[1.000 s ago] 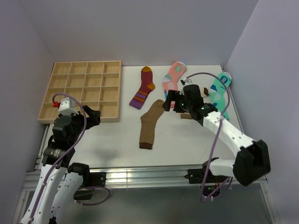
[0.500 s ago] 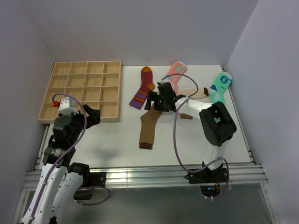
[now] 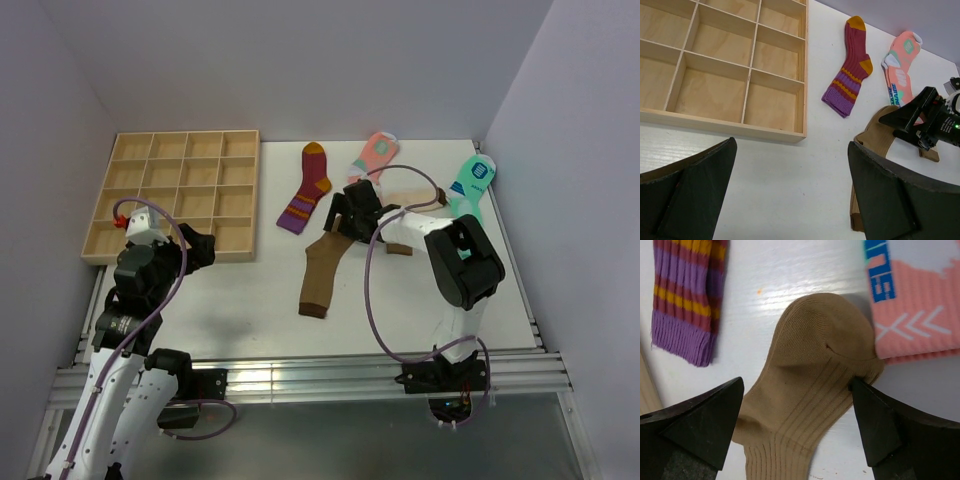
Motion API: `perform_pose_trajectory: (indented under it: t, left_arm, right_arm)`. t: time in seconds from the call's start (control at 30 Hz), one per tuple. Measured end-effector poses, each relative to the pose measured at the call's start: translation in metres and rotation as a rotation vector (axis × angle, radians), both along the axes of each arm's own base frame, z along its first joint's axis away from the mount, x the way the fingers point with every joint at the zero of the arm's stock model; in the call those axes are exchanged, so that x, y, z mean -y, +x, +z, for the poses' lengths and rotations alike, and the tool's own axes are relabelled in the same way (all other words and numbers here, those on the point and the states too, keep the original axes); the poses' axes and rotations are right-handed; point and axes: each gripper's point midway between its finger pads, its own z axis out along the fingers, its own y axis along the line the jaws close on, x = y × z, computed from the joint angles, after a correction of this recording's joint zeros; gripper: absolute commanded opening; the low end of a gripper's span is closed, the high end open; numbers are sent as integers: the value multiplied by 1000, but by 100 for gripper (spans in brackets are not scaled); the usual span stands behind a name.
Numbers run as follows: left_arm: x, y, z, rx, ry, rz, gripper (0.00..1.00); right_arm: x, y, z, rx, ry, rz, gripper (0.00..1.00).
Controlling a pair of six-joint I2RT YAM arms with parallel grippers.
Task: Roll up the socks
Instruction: Roll the sock at the center of the board.
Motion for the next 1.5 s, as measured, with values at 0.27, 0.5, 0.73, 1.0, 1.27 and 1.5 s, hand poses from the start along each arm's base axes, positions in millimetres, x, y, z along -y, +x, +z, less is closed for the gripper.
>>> perform_pose_trajectory:
  t: [0.27,0.5,0.73,1.0,1.27,1.5]
  left_arm:
    - [0,1,-2,-7,2,0,99]
    - [-1,1,-2,-7,1,3,99]
    - [-1,1,-1,-5,1,6,100]
    - [-2,1,-1,-5,1,10,99]
    - [-3,1,-1,-2,0,11,99]
    - [-3,0,1,4,-1,11,100]
  right_arm:
    - [20,-2,14,27,-33,-63,95]
    - [-7,-13,60,122,18,98,95]
    - [-41,-82,38,62,-41,332,95]
    - [-65,-155,17,-4,-101,511,90]
    - [-80,-146,-5,-46,-125,498,89]
    - [-105,-134,2,-15,-106,526,89]
